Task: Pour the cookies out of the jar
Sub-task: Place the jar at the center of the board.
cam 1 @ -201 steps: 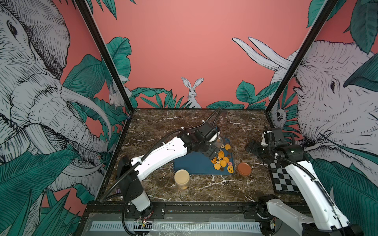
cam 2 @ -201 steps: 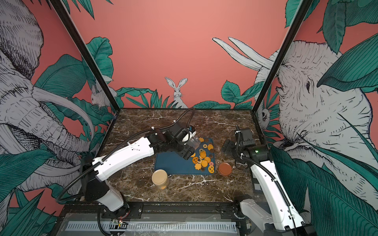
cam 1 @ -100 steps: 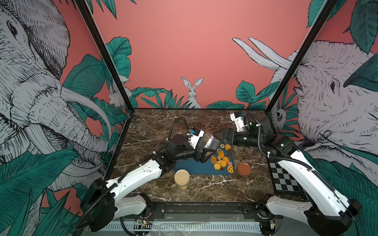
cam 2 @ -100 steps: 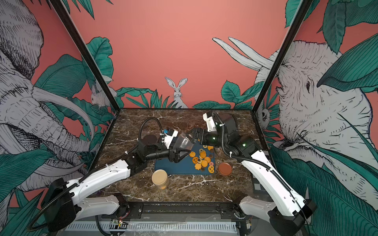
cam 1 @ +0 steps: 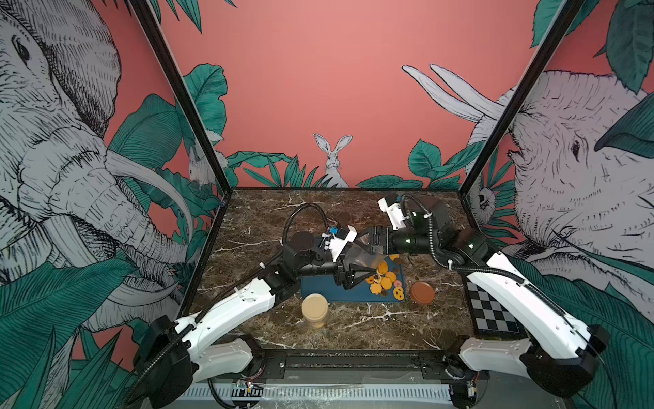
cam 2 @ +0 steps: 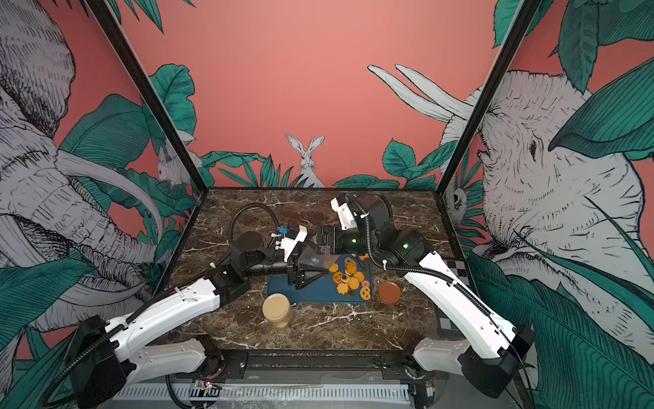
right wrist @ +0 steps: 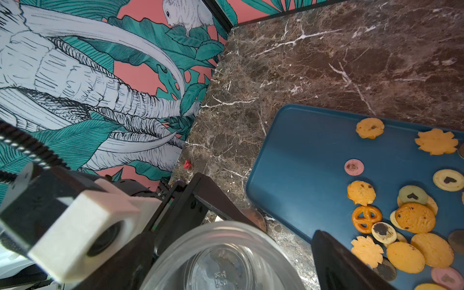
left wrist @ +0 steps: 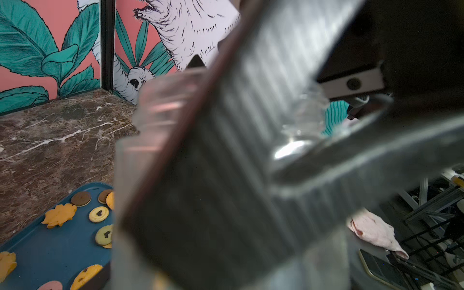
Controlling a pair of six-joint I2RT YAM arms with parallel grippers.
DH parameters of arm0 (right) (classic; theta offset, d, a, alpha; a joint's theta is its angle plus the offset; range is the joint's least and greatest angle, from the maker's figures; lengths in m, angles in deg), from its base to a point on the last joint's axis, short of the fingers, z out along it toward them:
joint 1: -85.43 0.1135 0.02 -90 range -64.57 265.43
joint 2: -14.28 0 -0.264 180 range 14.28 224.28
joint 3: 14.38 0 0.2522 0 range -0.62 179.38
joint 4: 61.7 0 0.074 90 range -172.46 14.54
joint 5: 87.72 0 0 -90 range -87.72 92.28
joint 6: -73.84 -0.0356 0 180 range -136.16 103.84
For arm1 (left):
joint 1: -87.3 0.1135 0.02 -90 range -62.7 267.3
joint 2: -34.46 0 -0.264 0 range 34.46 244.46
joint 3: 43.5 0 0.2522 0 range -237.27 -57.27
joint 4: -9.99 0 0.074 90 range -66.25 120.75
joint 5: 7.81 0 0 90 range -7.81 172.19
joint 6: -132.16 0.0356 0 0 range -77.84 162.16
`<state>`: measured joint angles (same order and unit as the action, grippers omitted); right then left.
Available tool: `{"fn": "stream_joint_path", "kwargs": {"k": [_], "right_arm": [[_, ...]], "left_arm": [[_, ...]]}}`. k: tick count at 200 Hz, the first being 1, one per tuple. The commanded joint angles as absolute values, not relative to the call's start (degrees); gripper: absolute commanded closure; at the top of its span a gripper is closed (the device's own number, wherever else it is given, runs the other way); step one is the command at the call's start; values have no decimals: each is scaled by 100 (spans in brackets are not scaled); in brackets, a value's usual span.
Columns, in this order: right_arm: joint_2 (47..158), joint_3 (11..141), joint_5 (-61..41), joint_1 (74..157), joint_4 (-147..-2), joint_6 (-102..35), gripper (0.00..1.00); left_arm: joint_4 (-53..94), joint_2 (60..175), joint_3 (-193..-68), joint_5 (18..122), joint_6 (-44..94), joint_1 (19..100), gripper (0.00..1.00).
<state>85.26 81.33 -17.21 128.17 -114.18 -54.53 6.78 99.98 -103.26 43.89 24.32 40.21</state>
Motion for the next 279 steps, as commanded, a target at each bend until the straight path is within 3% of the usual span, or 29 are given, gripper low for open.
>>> {"fn": "stream_joint_path", "kwargs": {"k": [1, 95, 115, 123, 161, 172, 192, 203, 207, 217, 223, 227, 249, 260, 279], "right_arm": [[8356, 8023, -1729, 12858, -11427, -5473, 0], [8373, 7889, -1758, 12958, -11931, -5412, 2], [8364, 7816, -1730, 12974, -11938, -5439, 8], [8370, 7800, -1722, 12975, -11942, -5453, 15], [8414, 7834, -1700, 12981, -11962, -5445, 78], [8430, 7882, -1567, 12981, -12072, -5427, 87], [8482, 7979, -1238, 12981, -12384, -5351, 91], [8527, 8001, -1110, 12982, -12531, -5305, 95], [8537, 8004, -1063, 12981, -12565, -5292, 100], [8551, 7985, -944, 12981, -12617, -5290, 100], [8553, 7968, -883, 12977, -12641, -5296, 100], [8550, 7956, -851, 12981, -12639, -5290, 100], [8531, 7892, -775, 12980, -12566, -5314, 100], [8525, 7892, -689, 12986, -12553, -5325, 100], [8529, 7908, -387, 12974, -12662, -5341, 100]], "left_arm": [[370, 9633, -10447, 4358, 2700, 4054, 100], [720, 9536, -10296, 4570, 2890, 4054, 100], [732, 9537, -10288, 4536, 2894, 4054, 100], [723, 9537, -10288, 4511, 2889, 4053, 100], [825, 9623, -10354, 4603, 2906, 4054, 100], [997, 9663, -10408, 4729, 2939, 4054, 100], [1266, 9725, -10490, 5178, 2977, 4062, 100], [1340, 9771, -10516, 5322, 2947, 4063, 78], [1369, 9797, -10531, 5382, 2928, 4062, 74], [1448, 9847, -10538, 5533, 2903, 4063, 67], [1471, 9874, -10541, 5590, 2898, 4061, 43], [1496, 9897, -10548, 5614, 2898, 4063, 34], [1548, 10041, -10528, 5614, 2878, 4063, 29], [1545, 10089, -10495, 5577, 2850, 4062, 2], [1573, 10104, -10406, 5588, 2834, 4063, 0]]}}
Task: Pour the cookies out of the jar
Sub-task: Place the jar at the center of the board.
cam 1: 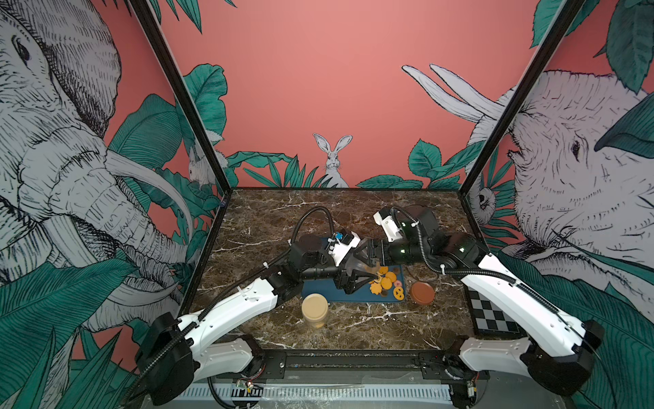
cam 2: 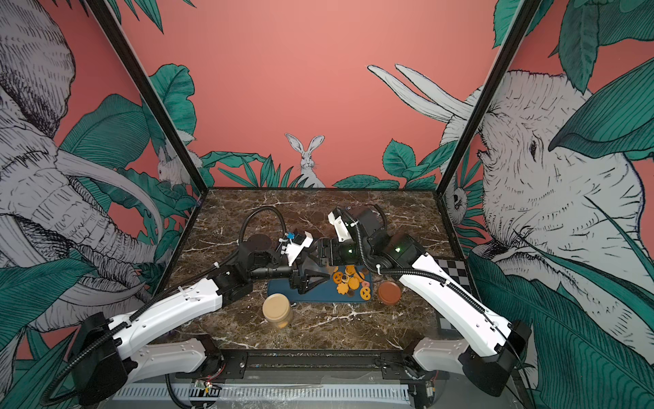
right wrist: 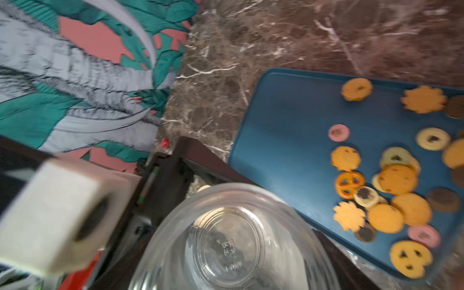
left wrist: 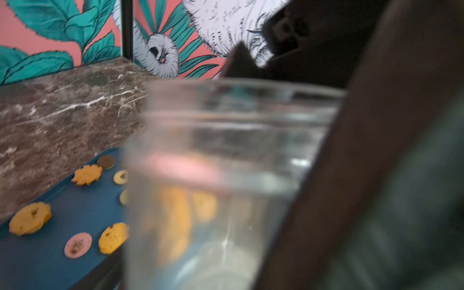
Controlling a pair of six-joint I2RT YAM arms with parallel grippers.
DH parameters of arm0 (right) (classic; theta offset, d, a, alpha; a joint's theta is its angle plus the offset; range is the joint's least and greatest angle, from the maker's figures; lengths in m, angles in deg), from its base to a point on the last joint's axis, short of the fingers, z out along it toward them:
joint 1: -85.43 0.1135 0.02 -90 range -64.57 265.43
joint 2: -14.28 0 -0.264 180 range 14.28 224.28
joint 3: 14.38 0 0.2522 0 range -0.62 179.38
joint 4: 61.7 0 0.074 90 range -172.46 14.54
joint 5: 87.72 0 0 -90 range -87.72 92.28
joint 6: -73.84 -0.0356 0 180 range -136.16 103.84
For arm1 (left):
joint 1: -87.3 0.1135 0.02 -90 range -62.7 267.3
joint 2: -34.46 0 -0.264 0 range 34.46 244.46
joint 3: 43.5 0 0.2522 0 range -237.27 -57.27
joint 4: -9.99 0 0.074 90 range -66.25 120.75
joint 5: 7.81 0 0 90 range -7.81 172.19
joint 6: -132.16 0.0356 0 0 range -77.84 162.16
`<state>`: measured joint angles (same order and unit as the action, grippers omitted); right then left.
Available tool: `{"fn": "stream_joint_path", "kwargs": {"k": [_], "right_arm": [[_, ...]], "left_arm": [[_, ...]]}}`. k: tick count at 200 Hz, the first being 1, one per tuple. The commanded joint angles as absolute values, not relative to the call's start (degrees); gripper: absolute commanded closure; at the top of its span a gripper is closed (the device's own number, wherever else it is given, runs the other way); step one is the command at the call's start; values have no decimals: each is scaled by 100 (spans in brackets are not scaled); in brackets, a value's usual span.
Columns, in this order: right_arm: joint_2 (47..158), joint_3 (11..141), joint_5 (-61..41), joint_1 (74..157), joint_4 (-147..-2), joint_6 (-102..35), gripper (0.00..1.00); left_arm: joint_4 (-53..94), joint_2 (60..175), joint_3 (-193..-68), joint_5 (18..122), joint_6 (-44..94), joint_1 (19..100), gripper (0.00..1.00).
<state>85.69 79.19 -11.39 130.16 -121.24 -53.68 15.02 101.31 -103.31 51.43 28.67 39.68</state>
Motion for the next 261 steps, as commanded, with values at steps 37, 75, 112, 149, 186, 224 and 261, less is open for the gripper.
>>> {"fn": "stream_joint_path", "kwargs": {"k": [37, 75, 112, 149, 186, 224, 261], "right_arm": [[8467, 7648, 332, 12973, -12962, -5386, 100], [8111, 6143, 674, 13342, -12545, -5498, 100], [8065, 5257, 889, 13986, -12029, -5653, 100], [8178, 4921, 946, 14317, -11682, -5660, 100], [8458, 4789, 1187, 14335, -11585, -5598, 73], [8433, 4721, 1180, 14356, -11698, -5598, 1], [8127, 4760, 1171, 14415, -11862, -5585, 1]], "left_arm": [[2114, 9529, -10102, 6169, 2925, 4063, 1], [3448, 9120, -10526, 8135, 2530, 4109, 1], [4443, 9507, -11373, 8474, 2068, 4359, 0], [4265, 9452, -11375, 8502, 1843, 4388, 0], [4312, 9386, -11298, 8525, 1828, 4393, 2], [4378, 9278, -11236, 8660, 1841, 4403, 3], [4449, 9333, -11238, 8858, 1725, 4405, 1]]}}
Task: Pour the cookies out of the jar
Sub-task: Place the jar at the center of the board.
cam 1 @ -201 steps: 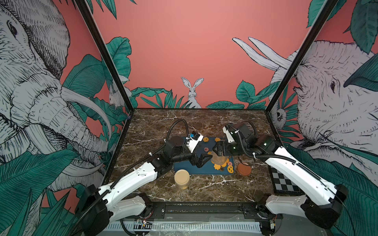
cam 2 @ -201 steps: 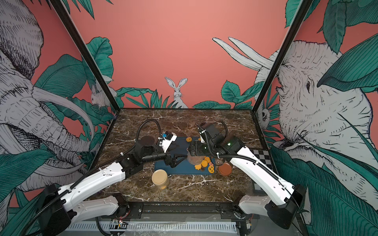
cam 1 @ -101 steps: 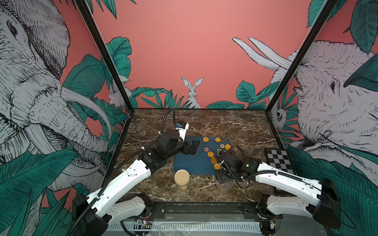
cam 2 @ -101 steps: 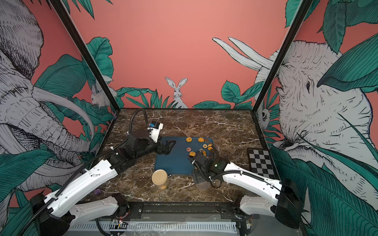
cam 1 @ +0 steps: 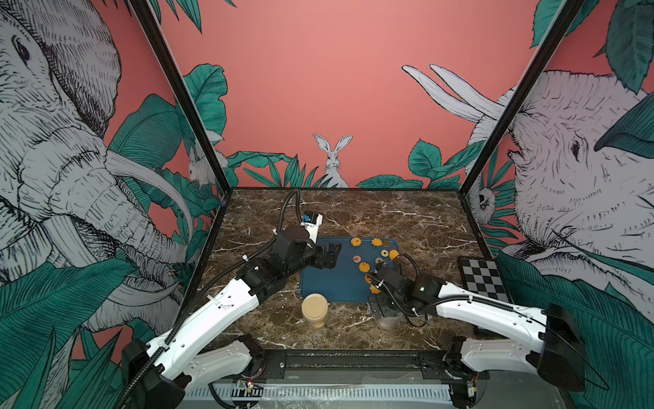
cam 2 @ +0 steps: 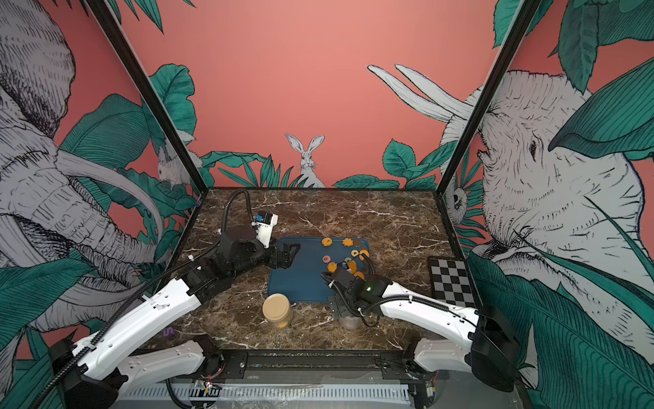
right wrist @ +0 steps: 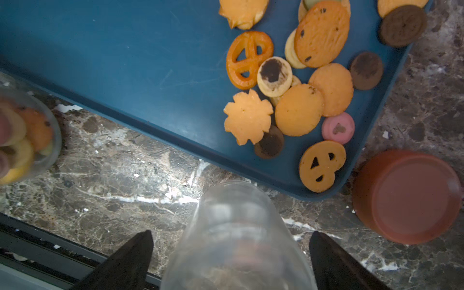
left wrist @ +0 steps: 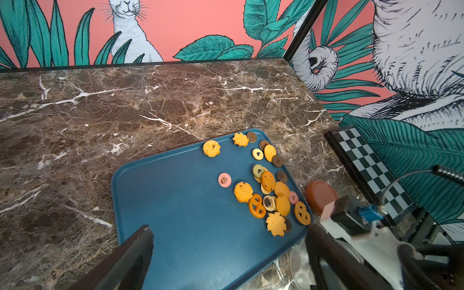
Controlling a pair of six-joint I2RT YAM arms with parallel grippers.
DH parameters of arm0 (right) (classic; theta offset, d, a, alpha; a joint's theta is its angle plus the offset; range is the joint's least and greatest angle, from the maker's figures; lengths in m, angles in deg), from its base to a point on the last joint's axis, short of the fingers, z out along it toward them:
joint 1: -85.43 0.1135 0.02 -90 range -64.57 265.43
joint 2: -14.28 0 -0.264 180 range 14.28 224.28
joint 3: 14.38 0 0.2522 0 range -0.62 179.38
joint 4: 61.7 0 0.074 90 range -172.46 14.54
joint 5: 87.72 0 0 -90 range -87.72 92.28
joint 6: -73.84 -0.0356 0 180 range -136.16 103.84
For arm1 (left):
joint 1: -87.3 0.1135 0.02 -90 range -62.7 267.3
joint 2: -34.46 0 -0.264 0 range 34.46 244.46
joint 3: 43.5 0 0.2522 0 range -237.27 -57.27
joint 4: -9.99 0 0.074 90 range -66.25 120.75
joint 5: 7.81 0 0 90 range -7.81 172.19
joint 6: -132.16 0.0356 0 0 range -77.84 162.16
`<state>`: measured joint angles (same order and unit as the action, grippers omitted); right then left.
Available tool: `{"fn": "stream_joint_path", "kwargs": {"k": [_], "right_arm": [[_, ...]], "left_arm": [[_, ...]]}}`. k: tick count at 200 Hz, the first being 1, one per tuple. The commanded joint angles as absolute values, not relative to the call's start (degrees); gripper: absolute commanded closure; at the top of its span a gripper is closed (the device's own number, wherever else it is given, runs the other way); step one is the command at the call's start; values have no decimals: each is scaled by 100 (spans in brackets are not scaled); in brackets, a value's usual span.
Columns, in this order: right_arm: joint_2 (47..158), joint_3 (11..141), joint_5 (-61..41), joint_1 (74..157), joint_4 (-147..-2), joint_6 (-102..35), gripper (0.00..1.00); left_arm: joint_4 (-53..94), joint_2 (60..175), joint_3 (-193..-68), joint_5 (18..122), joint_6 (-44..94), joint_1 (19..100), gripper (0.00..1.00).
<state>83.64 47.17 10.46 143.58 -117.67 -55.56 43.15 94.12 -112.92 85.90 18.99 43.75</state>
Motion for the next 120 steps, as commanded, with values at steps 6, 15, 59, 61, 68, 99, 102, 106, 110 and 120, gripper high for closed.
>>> {"fn": "stream_joint_path", "kwargs": {"k": [6, 15, 59, 61, 68, 99, 102, 106, 110, 120], "right_arm": [[8113, 4793, 1171, 14426, -11902, -5586, 1], [8131, 4901, 1193, 14452, -11974, -5573, 1], [8625, 6170, 1882, 15082, -12561, -5216, 1], [8678, 6260, 1911, 15133, -12579, -5177, 1], [8877, 6538, 1958, 15252, -12620, -5053, 1], [9861, 7412, 1663, 15534, -12343, -4569, 1], [9949, 7557, 1616, 15549, -12283, -4518, 1], [10059, 7666, 1552, 15571, -12213, -4466, 1], [10192, 7775, 1479, 15579, -12130, -4393, 1], [10417, 7969, 1288, 15592, -12024, -4291, 1]], "left_arm": [[4478, 9362, -11248, 8913, 1697, 4405, 1], [4537, 9404, -11272, 9004, 1644, 4405, 1], [5586, 9778, -11608, 9800, 1300, 4572, 1], [5643, 9797, -11620, 9814, 1270, 4601, 1], [5839, 9864, -11639, 9800, 1141, 4677, 2], [6289, 10016, -11323, 8741, 305, 6009, 11], [6274, 10012, -11246, 8601, 230, 6142, 13], [6236, 9989, -11138, 8453, 143, 6298, 15], [6220, 9972, -11045, 8329, 81, 6426, 16], [6214, 9917, -10901, 8215, -1, 6602, 17]]}}
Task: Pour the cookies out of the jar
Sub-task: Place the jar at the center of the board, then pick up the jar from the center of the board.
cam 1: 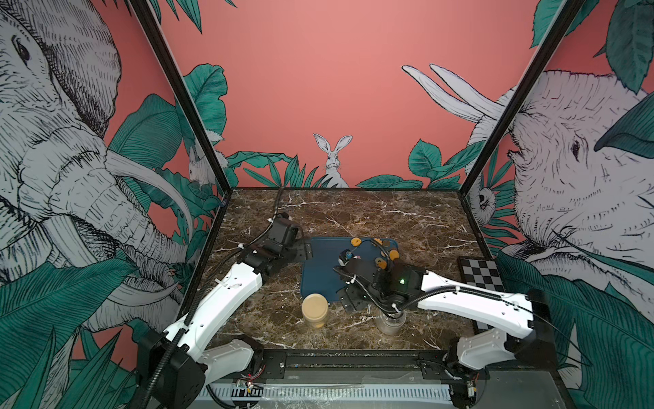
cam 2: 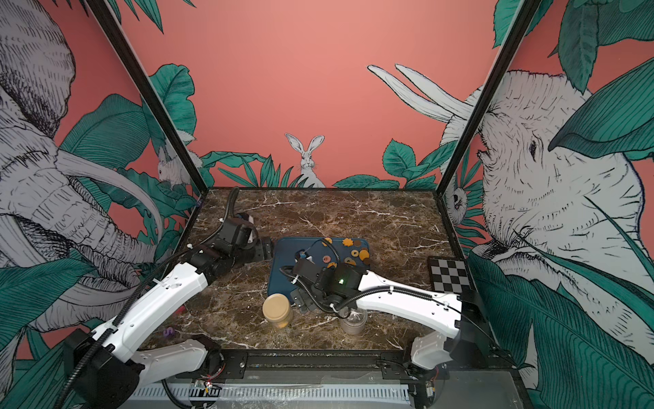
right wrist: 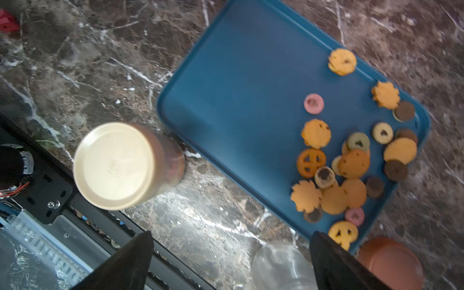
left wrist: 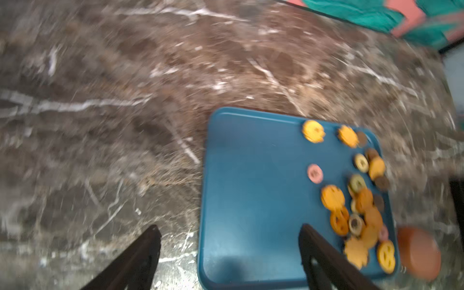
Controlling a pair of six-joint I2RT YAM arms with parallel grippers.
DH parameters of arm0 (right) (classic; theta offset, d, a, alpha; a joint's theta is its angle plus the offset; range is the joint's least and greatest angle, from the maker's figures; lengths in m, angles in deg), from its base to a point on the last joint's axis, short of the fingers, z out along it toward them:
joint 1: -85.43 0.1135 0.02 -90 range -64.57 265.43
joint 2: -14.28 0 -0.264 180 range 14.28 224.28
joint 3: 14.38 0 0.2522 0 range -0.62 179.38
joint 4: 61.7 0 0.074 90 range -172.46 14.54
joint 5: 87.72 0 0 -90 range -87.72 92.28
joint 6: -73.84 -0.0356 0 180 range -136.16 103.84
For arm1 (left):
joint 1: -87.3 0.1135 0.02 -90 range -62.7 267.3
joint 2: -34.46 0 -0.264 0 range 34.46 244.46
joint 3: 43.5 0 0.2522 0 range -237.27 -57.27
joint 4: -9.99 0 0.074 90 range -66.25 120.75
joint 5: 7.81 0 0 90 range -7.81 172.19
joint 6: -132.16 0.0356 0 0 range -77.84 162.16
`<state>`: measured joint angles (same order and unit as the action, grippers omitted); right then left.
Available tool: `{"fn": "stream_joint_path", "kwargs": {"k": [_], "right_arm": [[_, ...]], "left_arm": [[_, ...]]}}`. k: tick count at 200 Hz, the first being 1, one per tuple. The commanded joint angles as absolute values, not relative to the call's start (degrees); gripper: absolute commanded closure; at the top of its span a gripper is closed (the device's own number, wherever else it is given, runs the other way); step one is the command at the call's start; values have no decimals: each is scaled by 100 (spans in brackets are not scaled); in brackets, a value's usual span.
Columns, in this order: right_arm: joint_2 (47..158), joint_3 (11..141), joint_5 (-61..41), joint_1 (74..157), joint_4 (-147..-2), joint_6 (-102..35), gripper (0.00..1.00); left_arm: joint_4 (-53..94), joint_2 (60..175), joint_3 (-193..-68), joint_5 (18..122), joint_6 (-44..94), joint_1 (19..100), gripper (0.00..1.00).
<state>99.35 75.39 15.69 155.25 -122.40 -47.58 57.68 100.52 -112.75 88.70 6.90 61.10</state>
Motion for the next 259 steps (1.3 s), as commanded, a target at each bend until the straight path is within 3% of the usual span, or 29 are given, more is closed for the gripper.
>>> {"fn": "stream_joint_path", "kwargs": {"k": [1, 41, 110, 221, 259], "right_arm": [[10449, 7997, 1259, 15592, -12013, -4276, 1], [11376, 8705, 592, 15660, -12039, -3962, 1], [12011, 9059, -10, 15781, -12089, -3850, 1], [12703, 9376, 894, 15977, -12593, -4047, 1], [12717, 9320, 1255, 16008, -12547, -4162, 7]], "left_arm": [[6224, 9911, -10898, 8213, -1, 6611, 17], [6418, 9713, -10709, 8365, -7, 6682, 15], [6491, 9551, -10479, 8523, -25, 6739, 11], [6367, 9473, -10184, 8501, -57, 6788, 10], [6311, 9488, -10121, 8470, -62, 6791, 10]]}}
